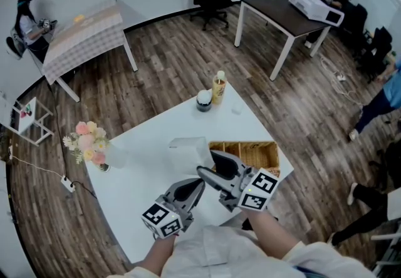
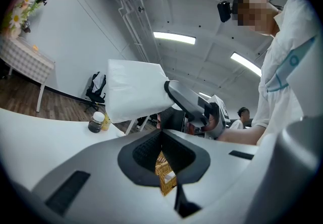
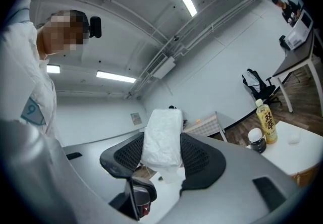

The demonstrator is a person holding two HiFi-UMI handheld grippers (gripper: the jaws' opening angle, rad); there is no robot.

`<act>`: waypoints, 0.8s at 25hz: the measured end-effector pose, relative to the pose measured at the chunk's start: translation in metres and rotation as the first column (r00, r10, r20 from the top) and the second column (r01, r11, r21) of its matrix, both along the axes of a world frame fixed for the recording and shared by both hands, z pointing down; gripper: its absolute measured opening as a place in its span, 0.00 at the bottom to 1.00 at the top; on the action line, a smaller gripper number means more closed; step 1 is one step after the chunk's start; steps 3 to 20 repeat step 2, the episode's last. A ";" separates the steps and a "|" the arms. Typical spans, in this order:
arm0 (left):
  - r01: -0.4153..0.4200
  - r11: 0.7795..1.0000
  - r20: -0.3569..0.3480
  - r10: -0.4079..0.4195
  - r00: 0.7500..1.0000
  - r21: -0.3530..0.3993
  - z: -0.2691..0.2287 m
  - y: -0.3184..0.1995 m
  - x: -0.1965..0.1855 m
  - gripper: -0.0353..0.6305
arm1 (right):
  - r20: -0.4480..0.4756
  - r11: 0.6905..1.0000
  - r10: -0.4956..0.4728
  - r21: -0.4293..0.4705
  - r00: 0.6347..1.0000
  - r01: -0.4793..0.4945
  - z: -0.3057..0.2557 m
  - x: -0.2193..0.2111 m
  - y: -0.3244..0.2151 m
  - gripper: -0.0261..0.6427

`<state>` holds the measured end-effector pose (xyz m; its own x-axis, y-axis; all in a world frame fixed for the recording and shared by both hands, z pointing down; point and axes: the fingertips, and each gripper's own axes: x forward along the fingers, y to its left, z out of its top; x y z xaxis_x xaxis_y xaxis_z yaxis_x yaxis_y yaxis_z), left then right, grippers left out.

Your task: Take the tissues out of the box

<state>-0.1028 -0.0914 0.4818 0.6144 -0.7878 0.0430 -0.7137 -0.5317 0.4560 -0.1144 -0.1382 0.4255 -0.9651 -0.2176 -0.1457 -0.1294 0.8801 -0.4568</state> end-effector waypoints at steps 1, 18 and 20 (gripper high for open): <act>0.000 1.000 0.000 0.000 1.000 0.001 -0.001 0.000 0.000 0.06 | -0.001 1.000 0.001 -0.002 1.000 -0.001 0.000 0.000 0.000 0.40; 0.000 1.000 -0.001 0.000 1.000 0.001 -0.001 0.001 0.001 0.06 | -0.001 1.000 0.002 -0.004 1.000 -0.002 0.000 0.001 0.001 0.40; 0.000 1.000 -0.001 0.000 1.000 0.001 -0.001 0.001 0.001 0.06 | -0.001 1.000 0.002 -0.004 1.000 -0.002 0.000 0.001 0.001 0.40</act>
